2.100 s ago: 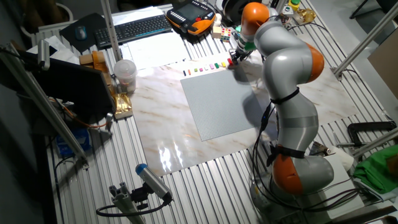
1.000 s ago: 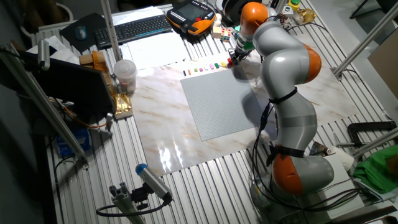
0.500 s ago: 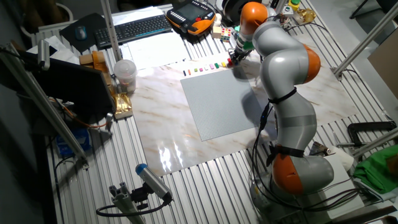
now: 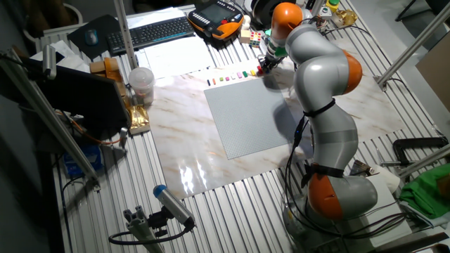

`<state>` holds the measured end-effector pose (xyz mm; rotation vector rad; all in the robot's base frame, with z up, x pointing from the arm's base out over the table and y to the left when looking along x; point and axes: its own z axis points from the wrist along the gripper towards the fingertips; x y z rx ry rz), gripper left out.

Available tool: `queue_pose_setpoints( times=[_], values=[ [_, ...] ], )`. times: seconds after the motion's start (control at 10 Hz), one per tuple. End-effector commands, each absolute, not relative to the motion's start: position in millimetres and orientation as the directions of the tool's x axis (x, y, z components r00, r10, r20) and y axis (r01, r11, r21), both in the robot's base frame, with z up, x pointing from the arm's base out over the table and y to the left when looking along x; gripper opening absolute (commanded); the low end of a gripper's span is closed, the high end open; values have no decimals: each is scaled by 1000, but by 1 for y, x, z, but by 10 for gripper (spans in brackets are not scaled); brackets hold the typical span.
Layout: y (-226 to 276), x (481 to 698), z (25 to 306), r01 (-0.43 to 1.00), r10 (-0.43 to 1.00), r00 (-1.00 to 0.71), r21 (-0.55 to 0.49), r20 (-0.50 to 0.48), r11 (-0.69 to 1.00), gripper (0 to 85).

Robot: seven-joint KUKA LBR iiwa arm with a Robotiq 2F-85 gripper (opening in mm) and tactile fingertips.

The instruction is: Build with small Lego blocks

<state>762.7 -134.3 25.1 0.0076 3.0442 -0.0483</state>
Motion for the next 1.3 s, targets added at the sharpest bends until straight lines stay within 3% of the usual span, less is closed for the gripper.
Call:
queue_pose_setpoints(
  times=[0.0, 0.6, 1.0, 1.2],
  values=[
    [-134, 763, 25, 6, 3, -995, -31, -97, 999, 350],
    [-134, 762, 25, -7, -10, -995, -30, -98, 1000, 233],
    [-134, 759, 33, -16, -20, -995, -40, -99, 999, 7],
    [-132, 751, 45, -10, -15, -995, -53, -99, 999, 7]
  ],
)
